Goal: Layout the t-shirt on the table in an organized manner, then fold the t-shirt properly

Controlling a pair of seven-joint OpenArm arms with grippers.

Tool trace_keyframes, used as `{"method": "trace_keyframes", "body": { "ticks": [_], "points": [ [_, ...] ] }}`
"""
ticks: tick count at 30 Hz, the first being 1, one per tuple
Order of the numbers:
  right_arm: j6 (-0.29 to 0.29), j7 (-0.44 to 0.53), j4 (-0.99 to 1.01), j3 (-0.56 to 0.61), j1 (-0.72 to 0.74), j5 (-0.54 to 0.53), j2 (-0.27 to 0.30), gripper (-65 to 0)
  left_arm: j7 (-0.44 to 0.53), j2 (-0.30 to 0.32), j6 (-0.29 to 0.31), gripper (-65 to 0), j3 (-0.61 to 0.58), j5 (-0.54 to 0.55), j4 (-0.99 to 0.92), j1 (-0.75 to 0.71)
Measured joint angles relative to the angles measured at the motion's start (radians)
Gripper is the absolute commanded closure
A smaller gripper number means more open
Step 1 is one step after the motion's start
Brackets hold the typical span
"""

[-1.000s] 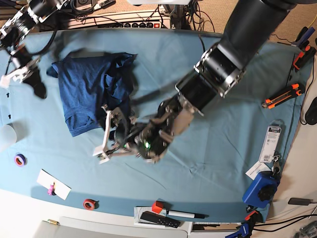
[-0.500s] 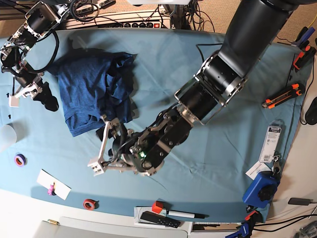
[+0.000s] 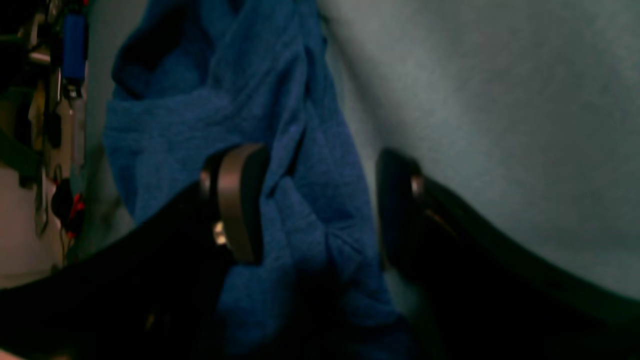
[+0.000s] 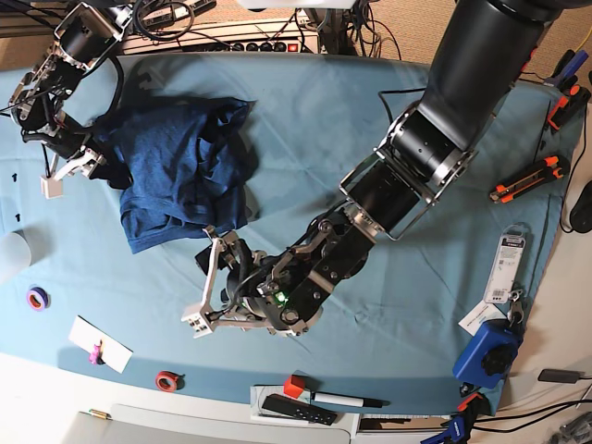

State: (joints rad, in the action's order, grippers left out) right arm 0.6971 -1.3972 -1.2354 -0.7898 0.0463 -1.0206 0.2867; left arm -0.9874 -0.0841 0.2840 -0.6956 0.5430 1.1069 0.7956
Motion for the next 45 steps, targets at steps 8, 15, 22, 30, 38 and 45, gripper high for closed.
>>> {"method": "trace_keyframes", "body": {
  "ticks": [8, 15, 22, 30, 38, 45],
  "points": [
    [0.003, 0.022, -0.003, 0.044, -0.008, -0.027, -0.037, -33.9, 0.001, 0.004, 0.0, -39.1, 0.0, 0.0, 0.0, 0.0],
    [0.0, 0.017, -0.003, 0.098, -0.008, -0.013, -0.042, 0.0, 0.016, 0.007, 0.001, -39.1, 0.0, 0.001, 0.0, 0.0],
    [0.0, 0.0, -0.002, 0.065, -0.01, 0.0, -0.02, 0.0, 0.022, 0.027, 0.001, -39.1, 0.0, -0.001, 0.0, 0.0],
    [-0.001, -0.017, 0.0, -0.023, -0.013, 0.053, 0.122, 0.0, 0.053, 0.029, 0.001, -39.1, 0.0, -0.02, 0.0, 0.0],
    [0.0, -0.016, 0.0, -0.022, -0.013, 0.134, 0.207, 0.0, 0.053, 0.029, 0.001, -39.1, 0.0, -0.02, 0.0, 0.0],
    [0.0, 0.066, 0.0, -0.022, -0.013, 0.307, 0.265, 0.0, 0.053, 0.029, 0.001, -39.1, 0.0, -0.02, 0.0, 0.0]
  ]
}}
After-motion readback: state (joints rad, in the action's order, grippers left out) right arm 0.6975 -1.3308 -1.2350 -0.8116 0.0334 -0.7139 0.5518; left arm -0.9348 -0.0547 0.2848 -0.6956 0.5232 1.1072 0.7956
